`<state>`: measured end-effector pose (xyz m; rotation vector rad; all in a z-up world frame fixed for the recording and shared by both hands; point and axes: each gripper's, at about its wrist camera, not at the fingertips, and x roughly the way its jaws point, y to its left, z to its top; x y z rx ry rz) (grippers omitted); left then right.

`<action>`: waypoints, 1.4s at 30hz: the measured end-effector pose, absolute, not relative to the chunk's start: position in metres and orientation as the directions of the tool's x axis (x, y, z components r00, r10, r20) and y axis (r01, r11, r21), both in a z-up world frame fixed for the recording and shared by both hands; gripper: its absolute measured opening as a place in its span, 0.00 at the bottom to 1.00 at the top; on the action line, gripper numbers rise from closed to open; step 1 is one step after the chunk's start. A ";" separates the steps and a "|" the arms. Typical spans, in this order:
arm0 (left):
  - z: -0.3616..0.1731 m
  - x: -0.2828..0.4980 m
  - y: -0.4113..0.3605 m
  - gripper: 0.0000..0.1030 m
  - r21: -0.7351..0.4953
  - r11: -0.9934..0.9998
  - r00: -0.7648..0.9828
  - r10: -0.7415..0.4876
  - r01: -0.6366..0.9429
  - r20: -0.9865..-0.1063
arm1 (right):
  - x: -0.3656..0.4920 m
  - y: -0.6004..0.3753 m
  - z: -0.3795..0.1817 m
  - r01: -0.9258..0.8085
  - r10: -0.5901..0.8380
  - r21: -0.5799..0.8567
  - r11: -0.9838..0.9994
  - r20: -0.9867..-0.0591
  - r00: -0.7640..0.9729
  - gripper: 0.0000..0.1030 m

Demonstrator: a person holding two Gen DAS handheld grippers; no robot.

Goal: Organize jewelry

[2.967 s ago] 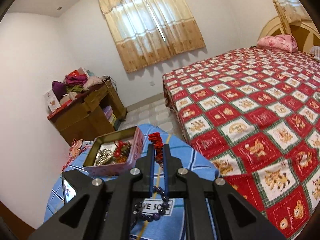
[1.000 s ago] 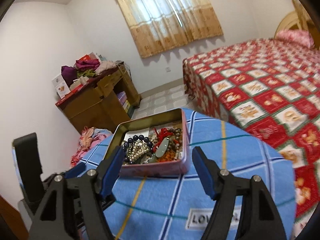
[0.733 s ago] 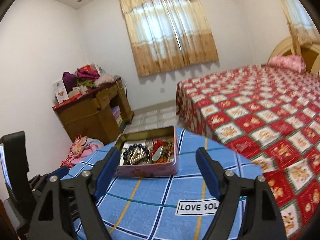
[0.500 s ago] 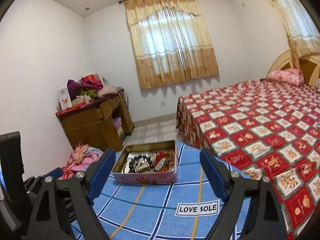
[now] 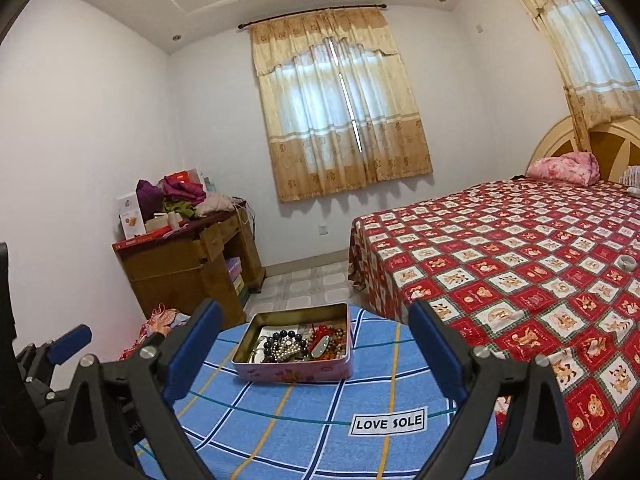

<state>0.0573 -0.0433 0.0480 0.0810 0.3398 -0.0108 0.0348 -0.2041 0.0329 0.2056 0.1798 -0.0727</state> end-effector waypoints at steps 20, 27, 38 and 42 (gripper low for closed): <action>0.042 0.057 -0.044 0.90 0.086 0.996 0.927 0.017 0.016 -0.374 | 0.034 -0.208 0.030 0.101 -0.057 0.207 0.973 -0.207 0.977 0.94; 0.039 0.062 -0.042 0.90 0.097 0.995 0.920 0.034 0.004 -0.390 | 0.035 -0.207 0.030 0.102 -0.058 0.208 0.973 -0.209 0.976 0.94; 0.035 0.065 -0.040 0.90 0.095 0.995 0.908 0.054 -0.016 -0.415 | 0.035 -0.208 0.030 0.102 -0.057 0.207 0.973 -0.213 0.975 0.94; 0.035 0.065 -0.040 0.90 0.097 0.995 0.907 0.057 -0.018 -0.418 | 0.036 -0.208 0.030 0.102 -0.057 0.207 0.973 -0.214 0.975 0.94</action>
